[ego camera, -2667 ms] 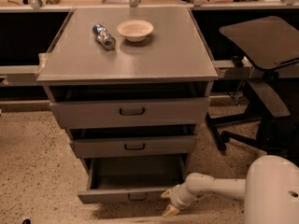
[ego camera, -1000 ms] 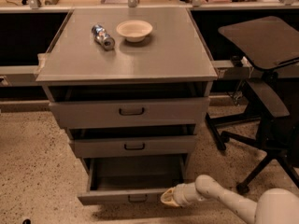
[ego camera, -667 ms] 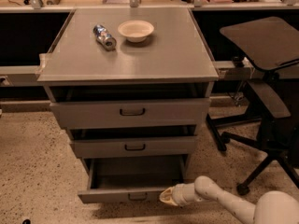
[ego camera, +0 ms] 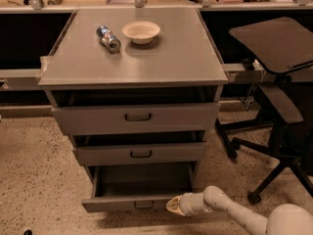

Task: Close bottom drawer

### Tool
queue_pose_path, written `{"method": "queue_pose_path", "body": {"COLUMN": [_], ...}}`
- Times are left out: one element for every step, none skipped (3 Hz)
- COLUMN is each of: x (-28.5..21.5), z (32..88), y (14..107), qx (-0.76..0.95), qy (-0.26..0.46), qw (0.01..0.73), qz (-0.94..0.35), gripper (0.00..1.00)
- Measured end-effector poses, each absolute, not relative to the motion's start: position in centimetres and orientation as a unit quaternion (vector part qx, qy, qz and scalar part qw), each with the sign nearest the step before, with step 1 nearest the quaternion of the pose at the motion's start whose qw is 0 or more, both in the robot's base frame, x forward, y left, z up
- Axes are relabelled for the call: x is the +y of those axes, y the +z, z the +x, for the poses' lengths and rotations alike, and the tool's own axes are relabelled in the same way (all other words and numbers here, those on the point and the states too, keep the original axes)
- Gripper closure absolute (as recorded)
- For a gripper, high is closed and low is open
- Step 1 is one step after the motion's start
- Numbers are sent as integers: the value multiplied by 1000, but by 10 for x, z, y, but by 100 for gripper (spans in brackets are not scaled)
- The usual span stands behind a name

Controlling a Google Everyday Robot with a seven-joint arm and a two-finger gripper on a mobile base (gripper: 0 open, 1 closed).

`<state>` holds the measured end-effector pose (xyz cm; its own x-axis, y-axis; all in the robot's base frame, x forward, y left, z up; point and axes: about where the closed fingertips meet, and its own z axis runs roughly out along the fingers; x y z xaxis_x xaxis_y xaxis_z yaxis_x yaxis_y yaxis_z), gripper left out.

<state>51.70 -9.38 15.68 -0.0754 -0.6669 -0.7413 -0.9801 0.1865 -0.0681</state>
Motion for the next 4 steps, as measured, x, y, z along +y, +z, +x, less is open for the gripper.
{"method": "queue_pose_path", "body": {"x": [-90,-91,-95,-95], "z": [521,525,534,534], "y": [154,152,149,149], "qx": [680,672,663,663], "qy": [241,241,247,247], "qw": [378,401,423,423], "qz": [-580,-574,-566,-566], "gripper": [100,100,100,100]}}
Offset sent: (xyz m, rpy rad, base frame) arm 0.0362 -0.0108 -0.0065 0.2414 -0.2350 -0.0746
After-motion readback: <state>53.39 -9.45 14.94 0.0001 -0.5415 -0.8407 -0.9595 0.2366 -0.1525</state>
